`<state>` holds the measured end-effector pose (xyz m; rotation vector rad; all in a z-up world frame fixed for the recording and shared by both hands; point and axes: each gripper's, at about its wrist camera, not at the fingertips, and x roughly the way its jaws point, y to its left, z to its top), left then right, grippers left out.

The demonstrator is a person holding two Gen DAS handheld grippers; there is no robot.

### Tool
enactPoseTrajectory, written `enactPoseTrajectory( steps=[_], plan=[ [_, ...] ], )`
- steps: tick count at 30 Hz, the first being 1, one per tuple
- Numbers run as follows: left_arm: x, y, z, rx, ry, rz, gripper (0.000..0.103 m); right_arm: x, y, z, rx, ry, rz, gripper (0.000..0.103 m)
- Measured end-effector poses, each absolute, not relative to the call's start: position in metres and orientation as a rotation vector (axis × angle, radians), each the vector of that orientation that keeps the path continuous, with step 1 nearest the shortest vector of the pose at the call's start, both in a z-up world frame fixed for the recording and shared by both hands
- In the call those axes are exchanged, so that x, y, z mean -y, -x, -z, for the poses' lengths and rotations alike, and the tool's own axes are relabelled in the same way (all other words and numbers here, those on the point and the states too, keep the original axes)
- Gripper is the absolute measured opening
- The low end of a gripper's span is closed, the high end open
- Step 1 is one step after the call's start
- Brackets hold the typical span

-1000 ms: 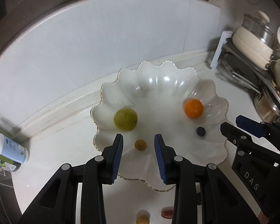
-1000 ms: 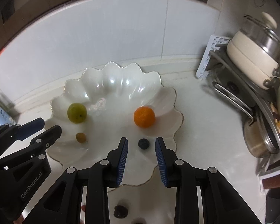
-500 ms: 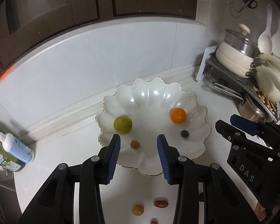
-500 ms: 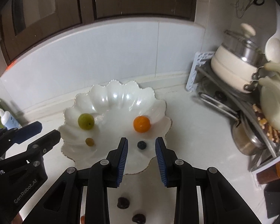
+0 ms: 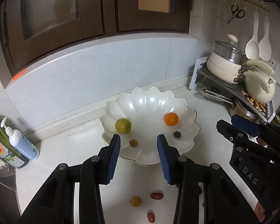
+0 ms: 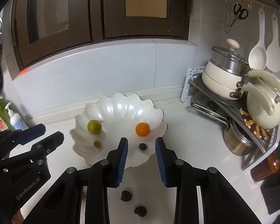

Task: Organize fruits
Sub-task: 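Withdraw both open tools from the bowl back toward the remaining fruits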

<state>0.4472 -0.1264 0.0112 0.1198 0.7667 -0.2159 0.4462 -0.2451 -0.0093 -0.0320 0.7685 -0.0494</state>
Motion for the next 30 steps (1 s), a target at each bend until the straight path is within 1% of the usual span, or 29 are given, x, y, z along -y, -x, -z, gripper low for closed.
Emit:
enactPoseTrajectory(
  steps=[12,24,30],
  plan=[
    [0.122,-0.403,-0.025,-0.675,-0.134,0.204,0.04,0.244,-0.41,0.001,-0.722,0.021,0.044,0.032],
    [0.112,-0.369,-0.03,-0.634,-0.109,0.22,0.041,0.237,-0.377,-0.008,-0.673,0.013,0.047,0.032],
    [0.107,-0.354,-0.029,-0.61,-0.106,0.223,0.042,0.234,-0.36,-0.01,-0.652,0.015,0.064,0.032]
  ],
)
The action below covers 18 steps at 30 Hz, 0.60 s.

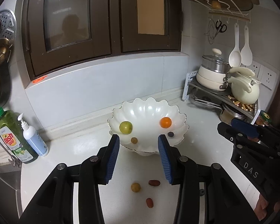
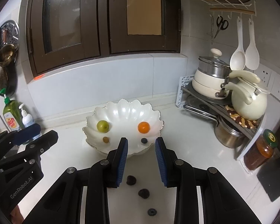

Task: Organize fruits
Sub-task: 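Withdraw both open tools from the bowl back toward the remaining fruits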

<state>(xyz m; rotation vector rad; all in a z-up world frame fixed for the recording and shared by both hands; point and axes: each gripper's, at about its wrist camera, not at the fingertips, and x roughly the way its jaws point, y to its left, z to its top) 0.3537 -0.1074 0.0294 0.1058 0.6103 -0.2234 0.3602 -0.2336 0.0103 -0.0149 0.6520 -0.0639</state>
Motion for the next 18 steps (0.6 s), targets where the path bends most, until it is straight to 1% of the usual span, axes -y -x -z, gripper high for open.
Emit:
enactPoseTrajectory(
  steps=[11,18],
  plan=[
    [0.095,-0.336,-0.019,-0.582,-0.088,0.209,0.042,0.236,-0.339,0.0,-0.653,0.006,0.114,0.032],
    [0.092,-0.324,-0.003,-0.592,-0.103,0.219,0.042,0.239,-0.329,0.022,-0.7,-0.026,0.125,0.032]
  ],
)
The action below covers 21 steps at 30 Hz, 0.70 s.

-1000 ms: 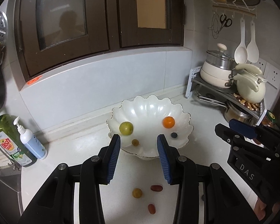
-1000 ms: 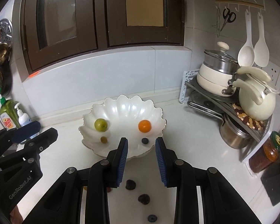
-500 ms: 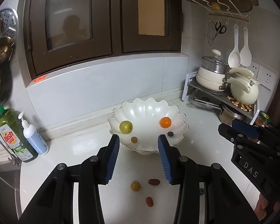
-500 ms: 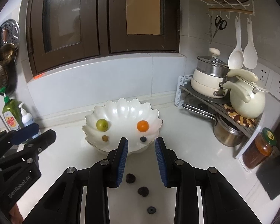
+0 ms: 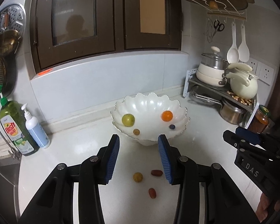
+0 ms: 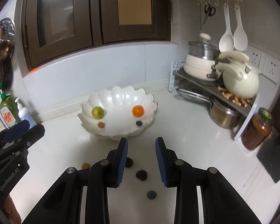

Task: Organize fruits
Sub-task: 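Withdraw both open tools from the bowl back toward the remaining fruits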

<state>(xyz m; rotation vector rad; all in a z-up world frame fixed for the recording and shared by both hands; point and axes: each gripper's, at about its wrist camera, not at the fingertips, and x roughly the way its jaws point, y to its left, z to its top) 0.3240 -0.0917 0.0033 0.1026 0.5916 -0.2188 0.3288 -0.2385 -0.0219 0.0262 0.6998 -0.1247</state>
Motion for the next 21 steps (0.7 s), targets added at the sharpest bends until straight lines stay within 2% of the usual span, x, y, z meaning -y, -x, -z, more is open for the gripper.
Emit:
enactPoseTrajectory(
  steps=[21],
  plan=[
    [0.086,-0.3,0.053,-0.701,-0.144,0.238,0.042,0.243,-0.304,0.073,-0.796,-0.087,0.155,0.032]
  ],
)
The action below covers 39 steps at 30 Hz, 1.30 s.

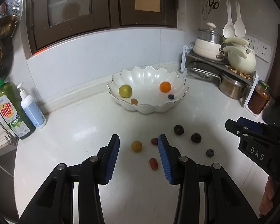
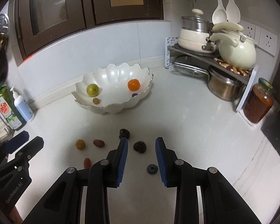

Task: Organize fruits
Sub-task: 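Withdraw both open tools from the bowl back toward the remaining fruits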

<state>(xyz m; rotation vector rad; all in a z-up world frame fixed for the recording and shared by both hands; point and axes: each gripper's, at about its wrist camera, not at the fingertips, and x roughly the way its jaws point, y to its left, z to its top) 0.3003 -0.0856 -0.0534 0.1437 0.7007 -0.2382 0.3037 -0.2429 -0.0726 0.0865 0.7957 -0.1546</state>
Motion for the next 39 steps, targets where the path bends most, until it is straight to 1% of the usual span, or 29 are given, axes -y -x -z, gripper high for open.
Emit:
enactPoseTrajectory(
  steps=[24,39],
  plan=[
    [0.1,-0.31,0.124,-0.893,-0.153,0.266,0.042,0.251,-0.306,0.141,-0.936,-0.111,0.172,0.032],
    [0.113,-0.328,0.146,-0.92,-0.15,0.256,0.042,0.255,-0.32,0.158,-0.949,-0.058,0.197,0.032]
  ],
)
